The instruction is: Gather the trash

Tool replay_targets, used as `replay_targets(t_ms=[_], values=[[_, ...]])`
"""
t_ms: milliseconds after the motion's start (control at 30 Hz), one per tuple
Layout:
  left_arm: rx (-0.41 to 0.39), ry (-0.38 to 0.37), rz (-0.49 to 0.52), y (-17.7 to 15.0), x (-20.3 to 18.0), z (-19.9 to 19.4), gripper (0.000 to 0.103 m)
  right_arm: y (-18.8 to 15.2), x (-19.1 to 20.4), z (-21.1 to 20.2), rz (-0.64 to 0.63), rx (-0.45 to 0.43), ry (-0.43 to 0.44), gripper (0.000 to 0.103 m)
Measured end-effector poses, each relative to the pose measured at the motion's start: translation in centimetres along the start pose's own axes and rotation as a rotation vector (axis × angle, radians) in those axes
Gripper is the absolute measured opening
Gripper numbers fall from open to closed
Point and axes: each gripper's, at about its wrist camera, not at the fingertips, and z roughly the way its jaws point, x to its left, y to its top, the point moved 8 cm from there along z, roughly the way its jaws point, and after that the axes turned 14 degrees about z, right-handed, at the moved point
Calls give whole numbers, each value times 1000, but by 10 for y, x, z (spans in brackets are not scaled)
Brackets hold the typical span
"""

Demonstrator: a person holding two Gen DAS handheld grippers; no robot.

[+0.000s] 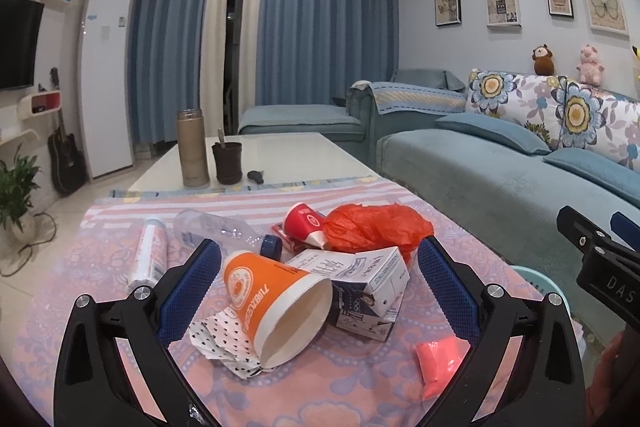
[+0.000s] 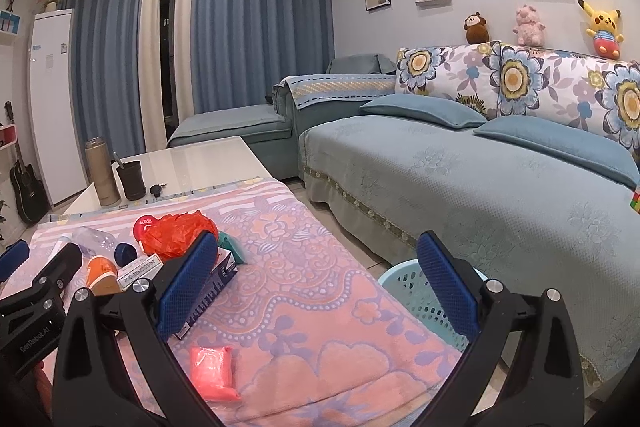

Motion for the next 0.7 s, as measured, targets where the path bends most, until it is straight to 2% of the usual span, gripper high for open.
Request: replay_targets(t_ms=[700], values=[[-3,-15,1,2,-5,0,95,2,-1,1,8,2,1,95]])
